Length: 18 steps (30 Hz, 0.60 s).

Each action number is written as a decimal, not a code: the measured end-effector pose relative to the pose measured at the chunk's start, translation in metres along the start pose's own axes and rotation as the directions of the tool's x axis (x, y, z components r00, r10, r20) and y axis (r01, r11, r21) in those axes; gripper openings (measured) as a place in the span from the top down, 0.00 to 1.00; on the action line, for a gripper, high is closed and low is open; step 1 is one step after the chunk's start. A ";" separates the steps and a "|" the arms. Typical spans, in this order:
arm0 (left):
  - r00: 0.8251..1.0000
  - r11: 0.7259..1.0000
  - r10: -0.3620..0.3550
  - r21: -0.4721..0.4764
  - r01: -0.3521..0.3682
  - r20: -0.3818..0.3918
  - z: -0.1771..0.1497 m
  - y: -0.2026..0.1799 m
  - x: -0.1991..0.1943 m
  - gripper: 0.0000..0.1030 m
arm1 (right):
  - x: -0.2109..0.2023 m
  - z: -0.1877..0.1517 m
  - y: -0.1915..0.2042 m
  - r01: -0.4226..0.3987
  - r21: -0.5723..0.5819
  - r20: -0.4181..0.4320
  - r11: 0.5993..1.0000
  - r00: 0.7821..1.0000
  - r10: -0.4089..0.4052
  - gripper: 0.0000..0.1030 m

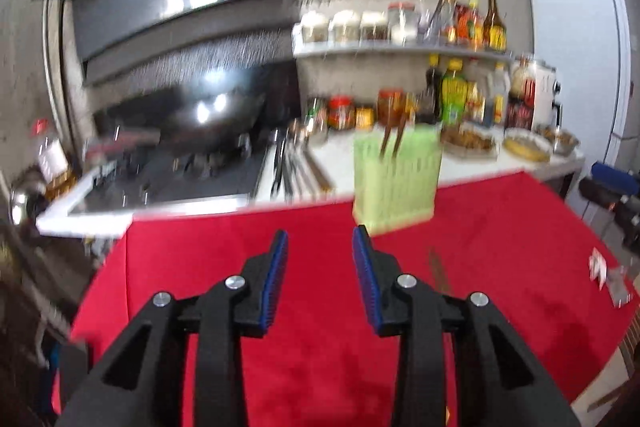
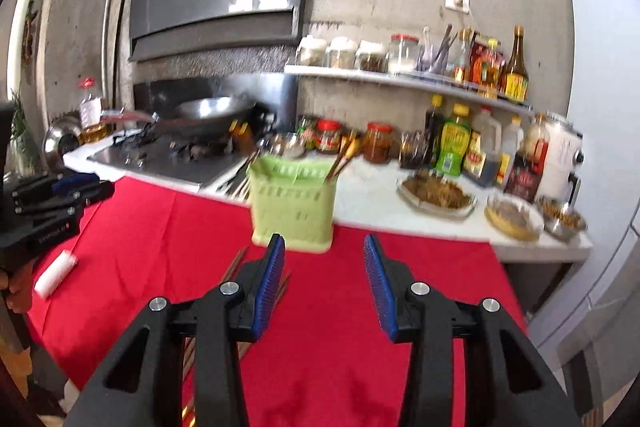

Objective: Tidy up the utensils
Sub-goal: 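Open both grippers and move them back over the loose chopsticks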

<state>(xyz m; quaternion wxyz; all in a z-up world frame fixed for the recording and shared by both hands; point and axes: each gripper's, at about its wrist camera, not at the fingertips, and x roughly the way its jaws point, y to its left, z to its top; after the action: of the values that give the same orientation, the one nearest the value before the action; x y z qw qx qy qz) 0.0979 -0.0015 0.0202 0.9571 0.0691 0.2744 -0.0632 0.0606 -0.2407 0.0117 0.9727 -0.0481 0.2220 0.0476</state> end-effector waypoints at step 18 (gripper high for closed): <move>0.973 0.994 -0.088 -0.081 0.072 -0.214 -0.122 0.002 0.025 0.68 | 0.048 -0.128 0.078 -0.169 0.079 -0.309 0.982 0.933 0.186 0.83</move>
<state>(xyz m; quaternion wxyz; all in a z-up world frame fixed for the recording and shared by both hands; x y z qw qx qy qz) 0.0558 0.0183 -0.0956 0.9200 0.0294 0.3818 -0.0838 0.0401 -0.1741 -0.1293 0.9173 -0.0098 0.3792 0.1213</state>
